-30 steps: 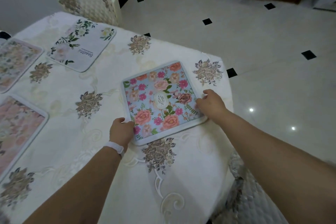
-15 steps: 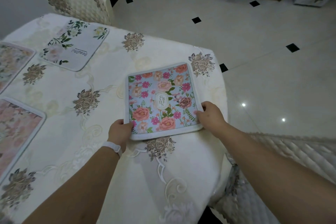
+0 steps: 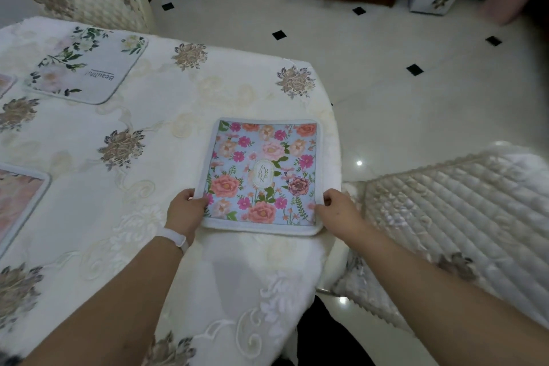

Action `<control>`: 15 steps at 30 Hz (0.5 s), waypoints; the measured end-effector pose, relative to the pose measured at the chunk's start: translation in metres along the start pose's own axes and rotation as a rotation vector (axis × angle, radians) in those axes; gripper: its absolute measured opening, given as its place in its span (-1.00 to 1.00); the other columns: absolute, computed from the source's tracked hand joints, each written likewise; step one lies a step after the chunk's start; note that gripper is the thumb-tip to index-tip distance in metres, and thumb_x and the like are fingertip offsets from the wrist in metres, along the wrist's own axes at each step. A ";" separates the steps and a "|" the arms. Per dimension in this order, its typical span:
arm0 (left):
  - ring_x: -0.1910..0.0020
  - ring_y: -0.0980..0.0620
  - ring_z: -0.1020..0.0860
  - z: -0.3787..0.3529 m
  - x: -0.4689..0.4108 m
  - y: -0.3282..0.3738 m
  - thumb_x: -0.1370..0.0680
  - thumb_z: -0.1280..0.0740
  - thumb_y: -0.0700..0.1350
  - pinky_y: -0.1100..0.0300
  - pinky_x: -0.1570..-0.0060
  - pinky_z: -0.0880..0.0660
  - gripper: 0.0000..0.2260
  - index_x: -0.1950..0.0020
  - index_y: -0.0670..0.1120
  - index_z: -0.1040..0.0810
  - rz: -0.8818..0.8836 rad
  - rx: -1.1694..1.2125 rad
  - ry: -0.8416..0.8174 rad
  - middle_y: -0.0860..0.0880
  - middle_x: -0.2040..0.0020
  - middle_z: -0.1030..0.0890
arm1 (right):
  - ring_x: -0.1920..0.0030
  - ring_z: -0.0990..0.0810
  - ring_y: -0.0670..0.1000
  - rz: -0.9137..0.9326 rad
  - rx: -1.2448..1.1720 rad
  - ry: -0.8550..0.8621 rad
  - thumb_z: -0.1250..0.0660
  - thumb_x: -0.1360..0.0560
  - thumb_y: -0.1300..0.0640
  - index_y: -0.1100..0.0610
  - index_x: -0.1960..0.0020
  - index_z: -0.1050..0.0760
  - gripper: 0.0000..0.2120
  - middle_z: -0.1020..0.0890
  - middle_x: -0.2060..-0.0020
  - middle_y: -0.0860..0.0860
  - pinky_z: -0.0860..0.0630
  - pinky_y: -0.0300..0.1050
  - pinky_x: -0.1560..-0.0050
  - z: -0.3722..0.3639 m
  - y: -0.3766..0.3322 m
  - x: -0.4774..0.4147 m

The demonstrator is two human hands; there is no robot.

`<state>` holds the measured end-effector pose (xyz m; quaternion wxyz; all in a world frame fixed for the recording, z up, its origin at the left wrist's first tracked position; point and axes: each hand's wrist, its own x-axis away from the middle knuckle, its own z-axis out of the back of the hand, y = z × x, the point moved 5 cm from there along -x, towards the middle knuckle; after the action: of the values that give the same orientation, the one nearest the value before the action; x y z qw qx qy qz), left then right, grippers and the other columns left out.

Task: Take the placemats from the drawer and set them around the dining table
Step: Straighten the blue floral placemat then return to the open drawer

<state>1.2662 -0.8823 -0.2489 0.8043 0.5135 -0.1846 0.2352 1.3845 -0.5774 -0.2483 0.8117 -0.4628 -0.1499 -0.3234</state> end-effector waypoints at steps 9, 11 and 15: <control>0.13 -0.06 -0.56 0.015 0.017 -0.017 -0.53 -0.34 -0.21 0.18 0.24 -0.45 -0.73 -0.24 -0.10 -0.52 -0.164 -0.051 -0.008 -0.12 -0.01 -0.59 | 0.26 -0.51 0.00 -0.054 0.006 0.015 -0.32 -0.55 0.10 0.19 0.07 -0.45 -0.86 -0.57 0.21 0.04 -0.47 -0.11 0.27 -0.028 0.033 0.050; 0.13 -0.06 -0.55 0.021 0.017 -0.019 -0.54 -0.33 -0.21 0.19 0.22 -0.43 -0.70 -0.27 -0.10 -0.51 -0.197 -0.087 0.001 -0.12 -0.02 -0.58 | 0.17 -0.61 0.04 -0.073 -0.053 0.012 -0.36 -0.54 0.05 0.15 0.02 -0.49 -0.84 -0.63 0.14 0.05 -0.56 -0.03 0.17 -0.035 0.036 0.057; 0.15 -0.05 -0.54 0.026 0.020 -0.020 -0.55 -0.32 -0.20 0.19 0.25 -0.43 -0.69 -0.29 -0.08 -0.50 -0.220 -0.084 0.013 -0.12 -0.01 -0.58 | 0.14 -0.61 0.03 -0.078 -0.068 -0.006 -0.34 -0.55 0.04 0.11 -0.01 -0.49 -0.86 -0.62 0.11 0.01 -0.56 -0.05 0.18 -0.040 0.033 0.064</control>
<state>1.2921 -0.9096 -0.2420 0.8472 0.4950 -0.1319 0.1410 1.4517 -0.6244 -0.2562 0.7818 -0.4848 -0.1591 -0.3583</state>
